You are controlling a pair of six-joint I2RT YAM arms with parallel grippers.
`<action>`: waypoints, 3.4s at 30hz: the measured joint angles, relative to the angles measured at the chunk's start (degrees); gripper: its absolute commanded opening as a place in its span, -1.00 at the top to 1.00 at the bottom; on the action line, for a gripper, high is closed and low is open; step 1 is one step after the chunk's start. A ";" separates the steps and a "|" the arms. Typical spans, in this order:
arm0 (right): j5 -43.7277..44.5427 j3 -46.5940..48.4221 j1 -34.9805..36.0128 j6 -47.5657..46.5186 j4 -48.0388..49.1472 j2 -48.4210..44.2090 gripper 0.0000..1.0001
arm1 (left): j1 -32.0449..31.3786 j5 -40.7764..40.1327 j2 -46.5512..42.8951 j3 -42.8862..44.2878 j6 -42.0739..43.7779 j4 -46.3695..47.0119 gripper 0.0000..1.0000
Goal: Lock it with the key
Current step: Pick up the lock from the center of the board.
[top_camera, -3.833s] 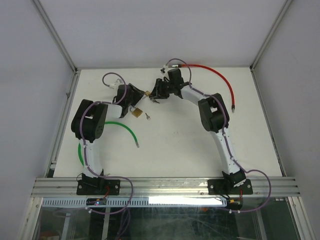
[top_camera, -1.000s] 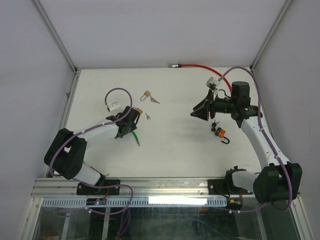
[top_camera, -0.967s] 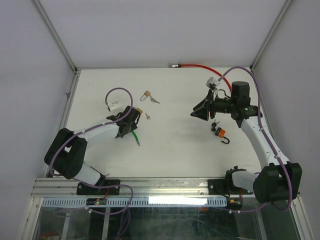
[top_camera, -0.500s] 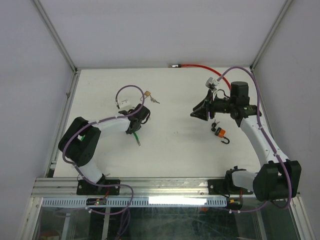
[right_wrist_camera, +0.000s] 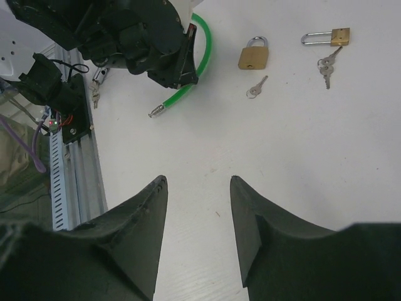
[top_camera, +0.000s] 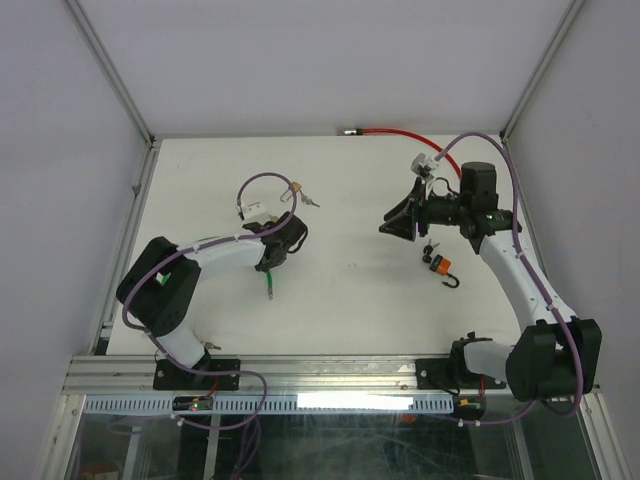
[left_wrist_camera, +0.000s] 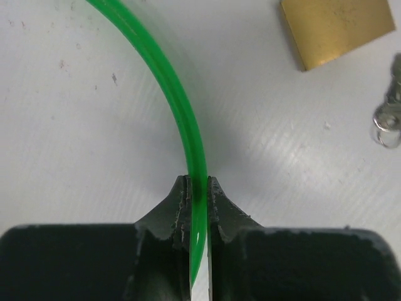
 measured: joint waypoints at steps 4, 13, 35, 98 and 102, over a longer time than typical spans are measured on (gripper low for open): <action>-1.64 -1.77 0.98 2.21 3.61 0.94 -0.03 | -2.99 0.11 -6.43 -1.66 -0.28 -0.94 1.00; -3.19 -9.55 7.28 8.02 14.86 4.44 -0.29 | -8.66 2.56 -24.11 -7.48 -0.42 7.06 1.00; -2.45 -17.92 14.49 33.55 46.97 10.49 -0.48 | -20.11 -2.12 -23.30 -6.21 2.10 30.25 1.00; 26.64 -14.45 35.23 -84.17 -6.32 -10.36 0.26 | -19.43 27.32 -14.93 1.42 9.25 31.82 1.00; 29.22 -15.45 35.58 -84.26 -3.61 -11.45 0.52 | -19.02 28.30 -14.78 1.42 9.18 32.06 1.00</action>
